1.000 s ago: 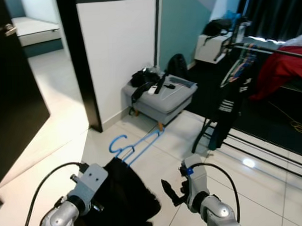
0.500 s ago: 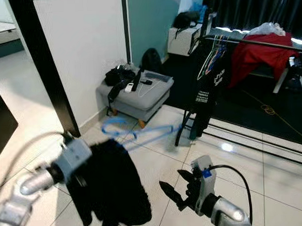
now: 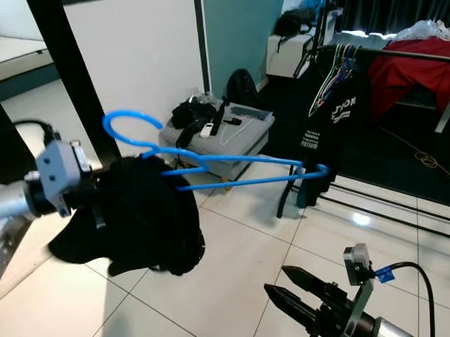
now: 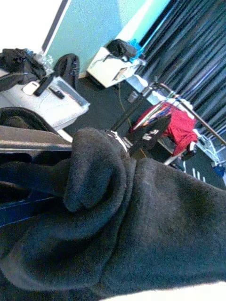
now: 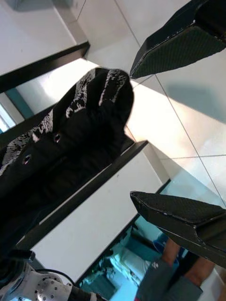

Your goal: Hang hanger

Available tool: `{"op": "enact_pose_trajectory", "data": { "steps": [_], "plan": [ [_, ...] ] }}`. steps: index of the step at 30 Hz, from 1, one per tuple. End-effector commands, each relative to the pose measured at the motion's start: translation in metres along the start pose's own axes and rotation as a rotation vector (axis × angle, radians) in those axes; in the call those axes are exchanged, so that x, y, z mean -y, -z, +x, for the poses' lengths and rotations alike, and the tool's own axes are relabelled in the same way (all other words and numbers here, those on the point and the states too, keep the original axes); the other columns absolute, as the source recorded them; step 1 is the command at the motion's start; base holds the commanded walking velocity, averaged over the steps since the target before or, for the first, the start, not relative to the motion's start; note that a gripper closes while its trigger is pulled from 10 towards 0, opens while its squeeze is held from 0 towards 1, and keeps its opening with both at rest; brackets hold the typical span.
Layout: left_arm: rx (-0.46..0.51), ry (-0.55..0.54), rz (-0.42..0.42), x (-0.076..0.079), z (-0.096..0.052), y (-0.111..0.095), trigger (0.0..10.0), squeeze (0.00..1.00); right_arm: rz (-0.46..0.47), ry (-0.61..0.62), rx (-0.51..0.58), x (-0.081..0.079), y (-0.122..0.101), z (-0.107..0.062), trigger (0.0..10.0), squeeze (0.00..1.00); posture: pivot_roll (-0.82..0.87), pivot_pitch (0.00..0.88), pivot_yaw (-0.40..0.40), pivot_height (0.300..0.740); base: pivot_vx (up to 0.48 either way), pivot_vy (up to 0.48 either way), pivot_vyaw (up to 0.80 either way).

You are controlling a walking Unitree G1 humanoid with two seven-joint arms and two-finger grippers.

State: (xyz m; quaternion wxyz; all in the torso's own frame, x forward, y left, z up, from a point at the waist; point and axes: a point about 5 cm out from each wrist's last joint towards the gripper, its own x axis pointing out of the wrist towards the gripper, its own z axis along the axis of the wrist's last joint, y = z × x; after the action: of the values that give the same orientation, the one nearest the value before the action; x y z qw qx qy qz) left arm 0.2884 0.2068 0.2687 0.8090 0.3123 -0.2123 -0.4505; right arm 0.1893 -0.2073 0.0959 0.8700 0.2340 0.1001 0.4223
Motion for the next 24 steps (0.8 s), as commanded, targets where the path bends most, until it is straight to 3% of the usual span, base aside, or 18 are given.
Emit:
{"op": "enact_pose_trajectory", "data": {
  "steps": [1, 6, 10, 13, 14, 17, 24],
  "plan": [
    [0.023, 0.006, 0.028, -0.007, -0.001, -0.01, 10.0, 0.0, -0.013, -0.007, 0.0, -0.002, -0.003, 0.001, 10.0, 0.0, -0.05, 0.0, 0.02, 0.74, 0.0, 0.0, 0.0],
    [0.063, 0.038, 0.042, -0.008, 0.004, -0.019, 10.0, 0.0, -0.058, -0.009, 0.008, -0.004, -0.009, 0.011, 10.0, 0.0, -0.06, 0.0, 0.026, 0.74, 0.0, 0.0, 0.0],
    [0.108, 0.07, 0.028, -0.007, 0.012, -0.025, 10.0, 0.0, -0.155, -0.059, 0.035, -0.015, -0.028, 0.044, 10.0, 0.0, -0.06, 0.0, 0.031, 0.74, 0.0, 0.0, 0.0],
    [0.108, 0.07, 0.028, -0.007, 0.012, -0.025, 10.0, 0.0, -0.155, -0.059, 0.035, -0.015, -0.028, 0.044, 10.0, 0.0, -0.06, 0.0, 0.031, 0.74, 0.0, 0.0, 0.0],
    [0.129, 0.072, 0.016, -0.006, 0.014, -0.028, 10.0, 0.0, -0.226, -0.056, -0.007, -0.019, -0.03, 0.057, 10.0, 0.0, -0.06, 0.0, 0.034, 0.74, 0.0, 0.0, 0.0],
    [0.142, 0.077, 0.01, -0.005, 0.017, -0.029, 10.0, 0.0, -0.276, -0.055, -0.055, -0.02, -0.027, 0.071, 10.0, 0.0, -0.07, 0.0, 0.033, 0.74, 0.0, 0.0, 0.0],
    [0.152, 0.078, 0.0, -0.003, 0.021, -0.029, 10.0, 0.0, -0.26, -0.139, -0.058, -0.031, -0.028, 0.071, 10.0, 0.0, -0.07, 0.0, 0.034, 0.74, 0.0, 0.0, 0.0]
  ]
}}
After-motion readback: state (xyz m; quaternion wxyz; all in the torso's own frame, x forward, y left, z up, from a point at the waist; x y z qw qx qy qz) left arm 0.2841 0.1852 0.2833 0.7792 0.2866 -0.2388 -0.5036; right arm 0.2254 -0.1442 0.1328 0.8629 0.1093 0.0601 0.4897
